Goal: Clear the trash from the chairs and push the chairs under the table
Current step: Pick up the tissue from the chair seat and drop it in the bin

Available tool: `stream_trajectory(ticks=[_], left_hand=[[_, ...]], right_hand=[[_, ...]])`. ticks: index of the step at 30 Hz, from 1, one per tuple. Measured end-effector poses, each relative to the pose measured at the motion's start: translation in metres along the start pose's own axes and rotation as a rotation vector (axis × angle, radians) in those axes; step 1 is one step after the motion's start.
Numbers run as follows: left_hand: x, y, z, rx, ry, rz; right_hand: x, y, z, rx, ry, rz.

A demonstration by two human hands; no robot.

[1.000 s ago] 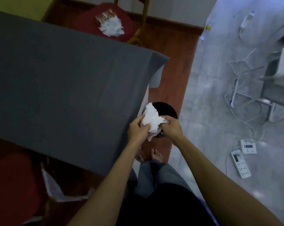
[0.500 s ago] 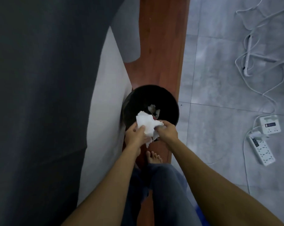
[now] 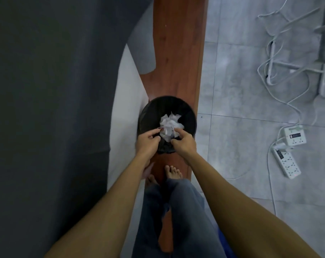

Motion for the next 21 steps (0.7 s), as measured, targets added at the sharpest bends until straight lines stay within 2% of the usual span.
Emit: stream_trajectory(ticks=[6, 12, 17, 21], left_hand=[[-0.120, -0.062, -0.074, 0.144, 0.185, 0.040], [-0.231, -0.128, -0.105, 0.244, 0.374, 0.051], [-0.298, -0.213, -0.073, 0.045, 0.454, -0.106], [-0.339, -0.293, -0.010, -0.027, 0.436, -0.306]], right_hand=[[-0.120, -0.045, 0.066, -0.013, -0.048, 0.012], [-0.235, -0.063, 0.125, -0.040, -0.240, 0.048], [-0.313, -0.039, 0.157, -0.217, -0.487, 0.169], [-0.368, -0.002, 0.178, -0.317, -0.636, 0.250]])
Point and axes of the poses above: each hand's wrist, its own x-axis towards the middle knuckle, its own y-axis out of the palm, z = x × y, the point moved 5 cm from there along x, towards the middle knuckle
